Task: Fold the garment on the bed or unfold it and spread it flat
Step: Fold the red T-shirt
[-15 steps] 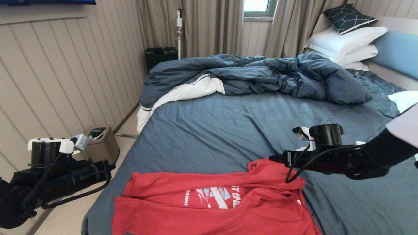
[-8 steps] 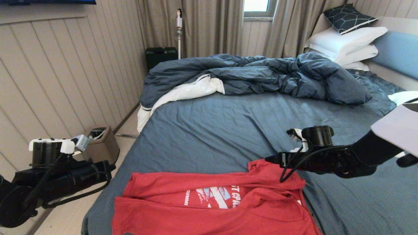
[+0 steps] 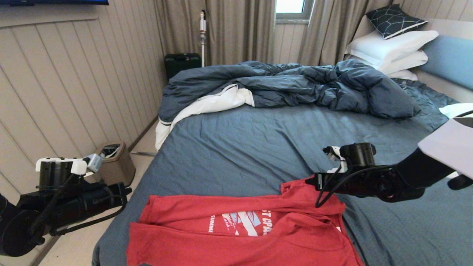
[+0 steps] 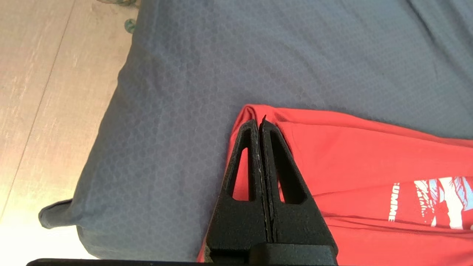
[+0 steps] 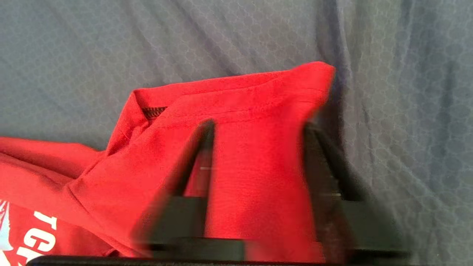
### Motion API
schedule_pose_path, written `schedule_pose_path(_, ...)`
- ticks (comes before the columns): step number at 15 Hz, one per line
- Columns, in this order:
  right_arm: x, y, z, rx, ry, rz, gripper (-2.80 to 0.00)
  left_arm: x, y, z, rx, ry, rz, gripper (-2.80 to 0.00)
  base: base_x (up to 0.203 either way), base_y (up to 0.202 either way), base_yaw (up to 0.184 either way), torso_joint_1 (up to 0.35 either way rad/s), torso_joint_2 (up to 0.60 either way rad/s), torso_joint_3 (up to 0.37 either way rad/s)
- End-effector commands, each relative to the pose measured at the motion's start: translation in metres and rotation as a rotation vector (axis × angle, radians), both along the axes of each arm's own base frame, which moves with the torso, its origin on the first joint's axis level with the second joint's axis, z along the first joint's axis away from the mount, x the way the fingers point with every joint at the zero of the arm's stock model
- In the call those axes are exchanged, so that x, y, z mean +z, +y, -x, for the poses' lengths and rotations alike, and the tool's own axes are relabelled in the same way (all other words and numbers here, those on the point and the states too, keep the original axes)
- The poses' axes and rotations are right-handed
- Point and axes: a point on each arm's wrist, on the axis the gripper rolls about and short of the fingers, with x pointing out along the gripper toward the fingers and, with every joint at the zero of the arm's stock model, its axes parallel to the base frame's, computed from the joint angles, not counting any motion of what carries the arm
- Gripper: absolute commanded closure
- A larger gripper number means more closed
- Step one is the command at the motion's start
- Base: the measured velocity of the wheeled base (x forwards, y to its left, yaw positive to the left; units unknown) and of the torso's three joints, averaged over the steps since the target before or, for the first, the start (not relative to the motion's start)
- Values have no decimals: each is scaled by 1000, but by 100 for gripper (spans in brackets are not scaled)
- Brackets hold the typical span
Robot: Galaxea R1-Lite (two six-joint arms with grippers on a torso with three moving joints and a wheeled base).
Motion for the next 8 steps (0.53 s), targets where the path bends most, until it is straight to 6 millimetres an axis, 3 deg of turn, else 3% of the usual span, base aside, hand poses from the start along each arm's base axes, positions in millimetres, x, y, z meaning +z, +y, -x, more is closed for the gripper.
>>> schedule_pose_path(1, 4, 0, 0, 0, -13, -2, 0, -1, 0, 0, 0, 1, 3, 0, 0, 0, 0, 0, 0, 0)
schedule_pose_path(4, 16, 1, 9, 5, -35, -4, 0, -1, 0, 0, 1, 3, 3, 0, 0, 0, 0, 0, 0, 0)
schedule_pose_path(8, 30, 1, 37, 12, -44, -4, 0, -2, 0, 1, -1, 7, 4, 0, 0, 0, 0, 0, 0, 0)
